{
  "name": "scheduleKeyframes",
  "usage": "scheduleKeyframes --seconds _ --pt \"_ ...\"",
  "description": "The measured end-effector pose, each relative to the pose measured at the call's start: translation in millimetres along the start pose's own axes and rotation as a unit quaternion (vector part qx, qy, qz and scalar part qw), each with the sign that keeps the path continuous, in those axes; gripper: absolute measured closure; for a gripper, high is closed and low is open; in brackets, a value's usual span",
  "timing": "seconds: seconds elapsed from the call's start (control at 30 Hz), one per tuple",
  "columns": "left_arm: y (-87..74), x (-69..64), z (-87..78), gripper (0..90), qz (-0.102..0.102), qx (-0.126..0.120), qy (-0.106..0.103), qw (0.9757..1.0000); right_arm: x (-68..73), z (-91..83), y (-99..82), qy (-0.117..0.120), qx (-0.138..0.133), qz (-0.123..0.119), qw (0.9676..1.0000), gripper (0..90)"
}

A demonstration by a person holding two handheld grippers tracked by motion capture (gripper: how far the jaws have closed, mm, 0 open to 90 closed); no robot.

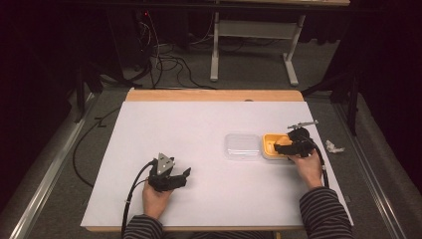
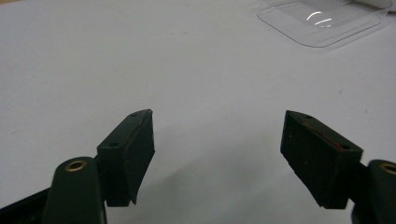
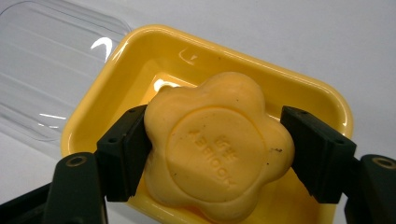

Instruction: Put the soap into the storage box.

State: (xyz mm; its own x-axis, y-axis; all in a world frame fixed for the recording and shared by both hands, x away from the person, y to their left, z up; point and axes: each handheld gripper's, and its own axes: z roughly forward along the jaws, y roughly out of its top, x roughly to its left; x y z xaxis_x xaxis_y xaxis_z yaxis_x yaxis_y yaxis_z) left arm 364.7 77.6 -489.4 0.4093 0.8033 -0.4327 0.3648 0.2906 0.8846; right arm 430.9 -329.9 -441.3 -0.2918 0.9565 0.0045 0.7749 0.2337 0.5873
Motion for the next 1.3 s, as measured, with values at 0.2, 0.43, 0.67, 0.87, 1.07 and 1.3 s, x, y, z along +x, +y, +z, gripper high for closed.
scheduleKeyframes --seconds 0.2,0.43,0.67,0.87,1.07,1.3 --pt "0.2 0.1 -0.2 26.6 0.000 -0.002 0.002 1.0000 2.2 1.9 0.3 -0.004 0.000 -0.005 1.0000 27.8" --pt "0.4 0.7 0.0 25.8 0.000 -0.001 0.001 1.0000 0.9 3.2 -1.3 0.000 -0.003 0.002 1.0000 27.5" --pt "0.4 0.7 0.5 25.5 -0.002 -0.002 0.004 1.0000 -0.2 -1.6 -1.4 0.002 -0.032 0.014 0.9994 26.9" --pt "0.1 0.2 0.2 25.3 0.001 -0.003 0.004 1.0000 1.1 -13.2 -5.7 0.013 -0.078 0.023 0.9966 24.3" --pt "0.2 0.3 0.3 25.3 0.001 -0.003 0.005 1.0000 4.2 -23.5 -12.4 0.026 -0.112 0.028 0.9930 25.6" --pt "1.0 0.9 1.1 24.5 -0.008 -0.004 0.009 0.9999 11.2 -37.9 -16.3 0.037 -0.131 0.015 0.9905 26.5"
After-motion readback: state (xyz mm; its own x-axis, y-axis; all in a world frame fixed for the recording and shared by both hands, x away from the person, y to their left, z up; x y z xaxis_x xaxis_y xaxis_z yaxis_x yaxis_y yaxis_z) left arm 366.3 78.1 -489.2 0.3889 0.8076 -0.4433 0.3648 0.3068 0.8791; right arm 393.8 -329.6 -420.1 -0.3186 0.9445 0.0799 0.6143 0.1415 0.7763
